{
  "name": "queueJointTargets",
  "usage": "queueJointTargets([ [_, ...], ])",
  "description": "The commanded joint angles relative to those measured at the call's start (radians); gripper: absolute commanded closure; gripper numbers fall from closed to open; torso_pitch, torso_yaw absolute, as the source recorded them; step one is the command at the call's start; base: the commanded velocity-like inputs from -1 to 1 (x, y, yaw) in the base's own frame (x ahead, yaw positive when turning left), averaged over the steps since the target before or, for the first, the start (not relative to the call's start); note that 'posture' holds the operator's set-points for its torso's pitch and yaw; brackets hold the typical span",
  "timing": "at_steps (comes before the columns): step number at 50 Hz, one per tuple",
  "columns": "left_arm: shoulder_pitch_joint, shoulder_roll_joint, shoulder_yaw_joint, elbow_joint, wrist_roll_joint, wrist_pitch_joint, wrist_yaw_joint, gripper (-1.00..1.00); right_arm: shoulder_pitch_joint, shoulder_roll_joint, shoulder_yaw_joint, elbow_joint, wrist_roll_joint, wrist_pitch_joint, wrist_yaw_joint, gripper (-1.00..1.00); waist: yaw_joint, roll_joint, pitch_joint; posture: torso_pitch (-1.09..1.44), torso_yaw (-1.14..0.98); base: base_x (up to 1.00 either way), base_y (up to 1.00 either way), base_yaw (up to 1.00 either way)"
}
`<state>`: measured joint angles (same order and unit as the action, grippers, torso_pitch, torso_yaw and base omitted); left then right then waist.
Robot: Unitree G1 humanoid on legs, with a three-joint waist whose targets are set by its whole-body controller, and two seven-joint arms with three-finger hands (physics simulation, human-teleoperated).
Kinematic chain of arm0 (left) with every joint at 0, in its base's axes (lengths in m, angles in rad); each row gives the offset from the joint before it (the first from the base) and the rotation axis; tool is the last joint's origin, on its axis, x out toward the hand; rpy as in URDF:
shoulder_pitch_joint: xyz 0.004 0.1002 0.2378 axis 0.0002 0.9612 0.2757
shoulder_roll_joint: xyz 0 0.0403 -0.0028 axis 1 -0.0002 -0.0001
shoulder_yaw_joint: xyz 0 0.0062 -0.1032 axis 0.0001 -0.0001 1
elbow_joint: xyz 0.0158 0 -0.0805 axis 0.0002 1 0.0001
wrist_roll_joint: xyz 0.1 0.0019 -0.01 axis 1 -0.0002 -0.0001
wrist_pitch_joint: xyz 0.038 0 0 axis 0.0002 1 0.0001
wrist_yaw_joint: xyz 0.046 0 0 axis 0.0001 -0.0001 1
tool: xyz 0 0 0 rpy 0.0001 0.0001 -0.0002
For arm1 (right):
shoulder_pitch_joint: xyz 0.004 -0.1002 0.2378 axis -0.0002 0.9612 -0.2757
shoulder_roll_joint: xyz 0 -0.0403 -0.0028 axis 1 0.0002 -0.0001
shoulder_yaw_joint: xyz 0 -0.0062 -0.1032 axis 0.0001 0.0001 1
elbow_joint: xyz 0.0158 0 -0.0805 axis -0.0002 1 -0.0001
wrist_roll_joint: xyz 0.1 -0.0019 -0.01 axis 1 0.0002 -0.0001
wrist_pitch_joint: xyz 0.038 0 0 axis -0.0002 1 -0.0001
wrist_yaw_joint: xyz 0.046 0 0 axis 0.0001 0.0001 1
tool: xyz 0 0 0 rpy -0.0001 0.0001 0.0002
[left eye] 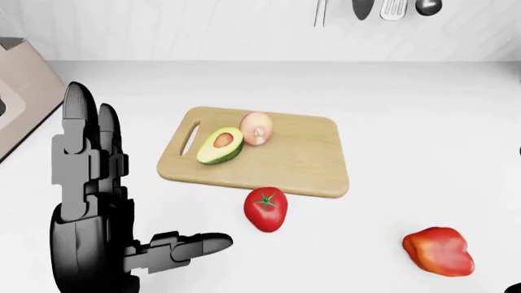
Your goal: Place the avocado, onion, tomato and bell pepper on the cutting board.
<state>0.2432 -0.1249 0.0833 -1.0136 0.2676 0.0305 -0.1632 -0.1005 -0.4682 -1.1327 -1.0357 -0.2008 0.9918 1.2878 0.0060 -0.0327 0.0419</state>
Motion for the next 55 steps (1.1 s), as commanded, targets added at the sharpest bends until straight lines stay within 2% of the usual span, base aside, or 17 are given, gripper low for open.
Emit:
queueJointTargets([
  [1, -0.007, 0.001, -0.003, -0.033, -0.003, -0.022, 0.005, -1.00, 0.002, -0.004, -0.009, -0.011, 0.050, -0.046, -0.026, -1.00, 0.001, -0.006, -0.010, 0.00, 0.00, 0.00, 0.00, 0.00],
  [3, -0.007, 0.000, -0.003, -0.033, -0.003, -0.023, 0.005, -1.00, 0.044, 0.033, 0.010, -0.011, 0.078, -0.103, -0.059, -1.00, -0.001, -0.006, -0.011, 0.00, 0.00, 0.00, 0.00, 0.00],
  [4, -0.007, 0.000, -0.003, -0.033, -0.003, -0.024, 0.005, -1.00, 0.069, 0.037, 0.030, -0.011, 0.051, -0.114, -0.085, -1.00, -0.001, -0.006, -0.010, 0.00, 0.00, 0.00, 0.00, 0.00],
  [7, -0.006, -0.002, -0.003, -0.033, -0.003, -0.026, 0.003, -1.00, 0.087, 0.060, 0.027, -0.011, 0.092, -0.136, -0.109, -1.00, -0.001, -0.007, -0.012, 0.00, 0.00, 0.00, 0.00, 0.00],
  [12, -0.008, -0.002, 0.000, -0.033, -0.007, -0.024, 0.002, -1.00, 0.118, 0.100, 0.102, -0.011, 0.079, -0.179, -0.171, -1.00, -0.001, -0.005, -0.012, 0.00, 0.00, 0.00, 0.00, 0.00],
  [14, -0.007, -0.002, -0.002, -0.033, -0.006, -0.024, 0.002, -1.00, 0.120, 0.100, 0.105, -0.011, 0.081, -0.180, -0.175, -1.00, -0.002, -0.005, -0.013, 0.00, 0.00, 0.00, 0.00, 0.00],
  [15, -0.008, -0.001, -0.001, -0.033, -0.006, -0.022, 0.002, -1.00, 0.127, 0.116, 0.138, -0.011, 0.064, -0.195, -0.189, -1.00, -0.002, -0.005, -0.013, 0.00, 0.00, 0.00, 0.00, 0.00],
  [19, -0.007, 0.000, -0.002, -0.033, -0.005, -0.024, 0.003, -1.00, 0.143, 0.154, 0.171, -0.011, 0.033, -0.238, -0.191, -1.00, -0.002, -0.003, -0.014, 0.00, 0.00, 0.00, 0.00, 0.00],
  [23, -0.005, 0.000, -0.003, -0.033, -0.005, -0.024, 0.004, -1.00, 0.139, 0.169, 0.167, -0.011, 0.031, -0.244, -0.185, -1.00, -0.001, -0.003, -0.015, 0.00, 0.00, 0.00, 0.00, 0.00],
  [25, -0.006, 0.001, -0.001, -0.033, -0.006, -0.024, 0.004, -1.00, 0.148, 0.193, 0.203, -0.011, 0.013, -0.265, -0.197, -1.00, -0.001, -0.002, -0.014, 0.00, 0.00, 0.00, 0.00, 0.00],
  [30, -0.004, 0.001, -0.001, -0.033, -0.008, -0.026, 0.004, -1.00, 0.144, 0.207, 0.243, -0.011, -0.013, -0.270, -0.209, -1.00, -0.003, 0.000, -0.017, 0.00, 0.00, 0.00, 0.00, 0.00],
  [43, -0.008, 0.002, -0.001, -0.033, -0.008, -0.022, 0.004, -1.00, 0.152, 0.223, 0.260, -0.011, -0.039, -0.296, -0.210, -1.00, -0.002, 0.001, -0.020, 0.00, 0.00, 0.00, 0.00, 0.00],
  [48, -0.009, 0.003, -0.004, -0.033, -0.006, -0.020, 0.004, -1.00, 0.163, 0.232, 0.290, -0.011, -0.085, -0.340, -0.216, -1.00, -0.003, 0.002, -0.020, 0.00, 0.00, 0.00, 0.00, 0.00],
  [55, -0.007, 0.003, -0.007, -0.033, -0.004, -0.022, 0.006, -1.00, 0.170, 0.251, 0.302, -0.011, -0.097, -0.362, -0.215, -1.00, -0.003, 0.004, -0.022, 0.00, 0.00, 0.00, 0.00, 0.00],
])
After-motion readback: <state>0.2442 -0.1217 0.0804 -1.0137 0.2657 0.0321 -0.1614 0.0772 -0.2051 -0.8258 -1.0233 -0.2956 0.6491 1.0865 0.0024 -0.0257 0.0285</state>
